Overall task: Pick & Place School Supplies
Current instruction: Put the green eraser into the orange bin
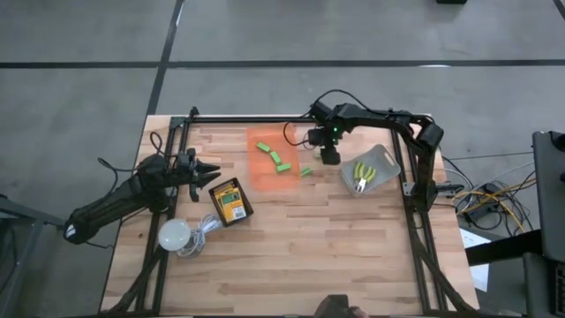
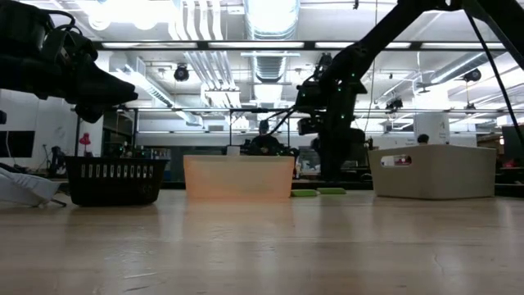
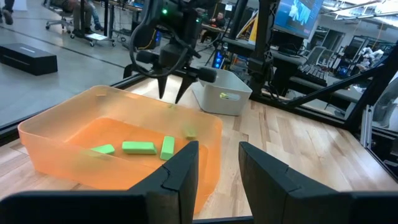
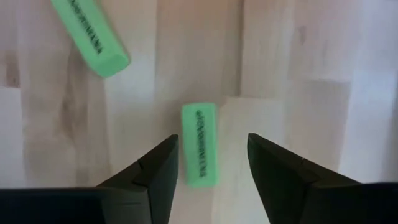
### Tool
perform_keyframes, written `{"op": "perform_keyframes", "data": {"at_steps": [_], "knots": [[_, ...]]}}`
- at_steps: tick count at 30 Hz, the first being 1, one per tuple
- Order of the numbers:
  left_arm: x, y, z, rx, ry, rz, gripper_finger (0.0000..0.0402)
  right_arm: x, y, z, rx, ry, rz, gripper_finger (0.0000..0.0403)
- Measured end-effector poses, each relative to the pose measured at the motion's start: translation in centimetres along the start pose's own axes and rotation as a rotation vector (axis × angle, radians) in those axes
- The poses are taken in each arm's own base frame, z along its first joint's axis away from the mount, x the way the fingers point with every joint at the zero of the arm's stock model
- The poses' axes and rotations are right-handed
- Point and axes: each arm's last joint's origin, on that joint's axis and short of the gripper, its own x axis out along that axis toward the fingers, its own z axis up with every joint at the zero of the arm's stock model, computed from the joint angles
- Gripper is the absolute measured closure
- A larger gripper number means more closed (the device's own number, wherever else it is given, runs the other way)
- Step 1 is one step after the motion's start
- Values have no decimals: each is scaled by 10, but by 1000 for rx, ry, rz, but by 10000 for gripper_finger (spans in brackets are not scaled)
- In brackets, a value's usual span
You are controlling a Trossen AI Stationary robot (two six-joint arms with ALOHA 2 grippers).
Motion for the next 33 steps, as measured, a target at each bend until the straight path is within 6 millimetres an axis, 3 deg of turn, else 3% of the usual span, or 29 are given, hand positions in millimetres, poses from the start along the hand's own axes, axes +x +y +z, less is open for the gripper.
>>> {"op": "perform_keyframes", "data": {"at_steps": [11, 33], "knots": [[0, 0, 0, 0, 0, 0, 282, 7, 0, -6, -16, -34, 43, 170], [0, 0, 0, 0, 0, 0, 282, 29, -3, -10, -33, -13, 59, 176]]}}
